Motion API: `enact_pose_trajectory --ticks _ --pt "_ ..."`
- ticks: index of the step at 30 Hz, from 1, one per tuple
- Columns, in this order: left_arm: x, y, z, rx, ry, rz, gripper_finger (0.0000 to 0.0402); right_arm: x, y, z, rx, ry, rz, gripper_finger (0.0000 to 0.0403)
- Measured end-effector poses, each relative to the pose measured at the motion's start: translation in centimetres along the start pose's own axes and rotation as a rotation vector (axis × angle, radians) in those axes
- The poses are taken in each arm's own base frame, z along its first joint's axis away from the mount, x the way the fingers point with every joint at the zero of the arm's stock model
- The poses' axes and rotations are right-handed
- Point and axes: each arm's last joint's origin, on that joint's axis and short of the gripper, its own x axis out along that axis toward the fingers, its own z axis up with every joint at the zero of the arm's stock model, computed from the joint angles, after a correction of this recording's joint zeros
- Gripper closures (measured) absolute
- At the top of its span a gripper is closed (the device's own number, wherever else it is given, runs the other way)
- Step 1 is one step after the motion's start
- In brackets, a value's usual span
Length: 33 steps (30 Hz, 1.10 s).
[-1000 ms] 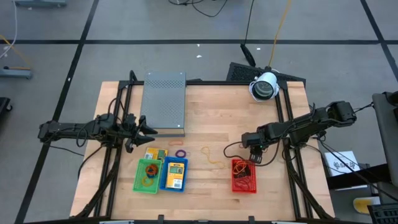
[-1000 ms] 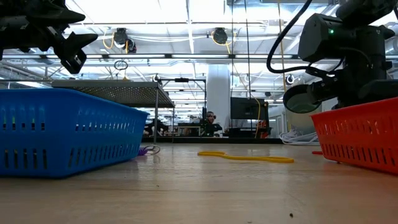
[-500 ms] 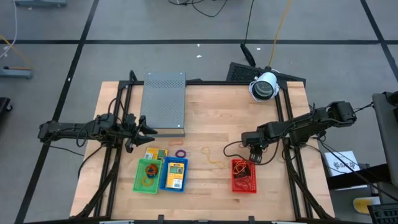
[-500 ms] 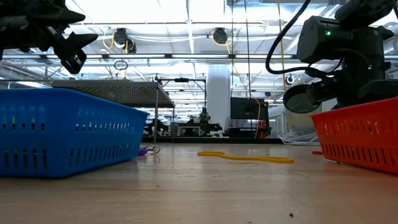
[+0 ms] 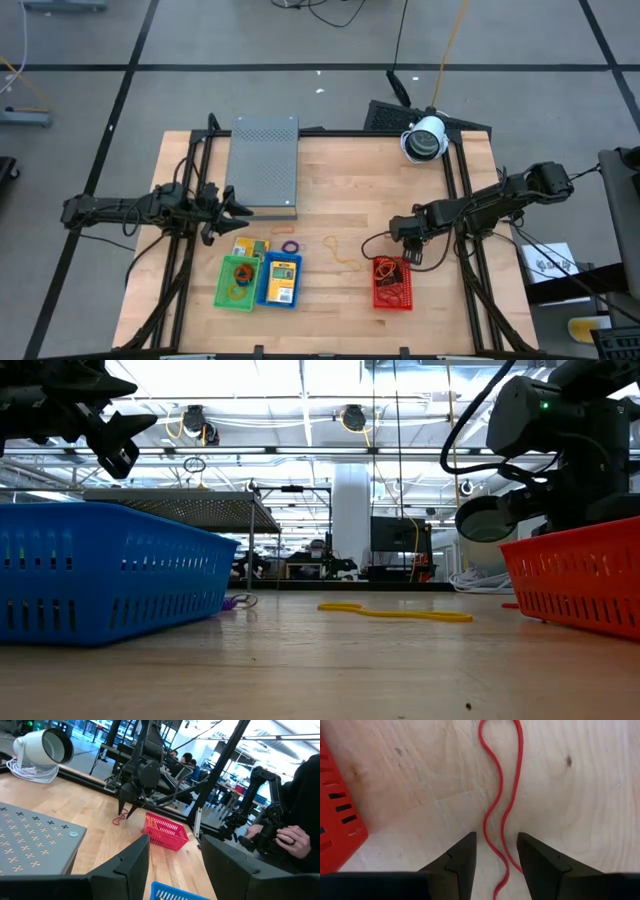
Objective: Pick & Place Office Desk Supplies
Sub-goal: Put the red rubber band into the red bin
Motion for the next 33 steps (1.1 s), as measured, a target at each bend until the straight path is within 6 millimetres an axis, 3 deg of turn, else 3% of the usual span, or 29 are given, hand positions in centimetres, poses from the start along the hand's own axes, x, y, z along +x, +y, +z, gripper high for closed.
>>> enact_pose_trajectory --ticks 8,18,26,33 --pt "0.0 0.0 0.0 0.001 0.0 0.0 0.0215 0.0 0.2 0.0 -0.015 -0.009 -0.002 0.0289" --pt "0.0 0.0 0.0 0.0 0.0 0.0 0.0215 0.1 0.6 -0.1 -0.037 -0.026 0.005 0.0394" --pt "0.0 0.0 0.0 0.0 0.0 0.0 0.0215 -0.2 0.7 0.0 -0.04 -0.048 0.015 0.0401" --pt "0.0 0.0 0.0 0.001 -0.001 0.0 0.0215 -2.0 0.4 -0.4 0.002 -0.142 0.064 0.0403"
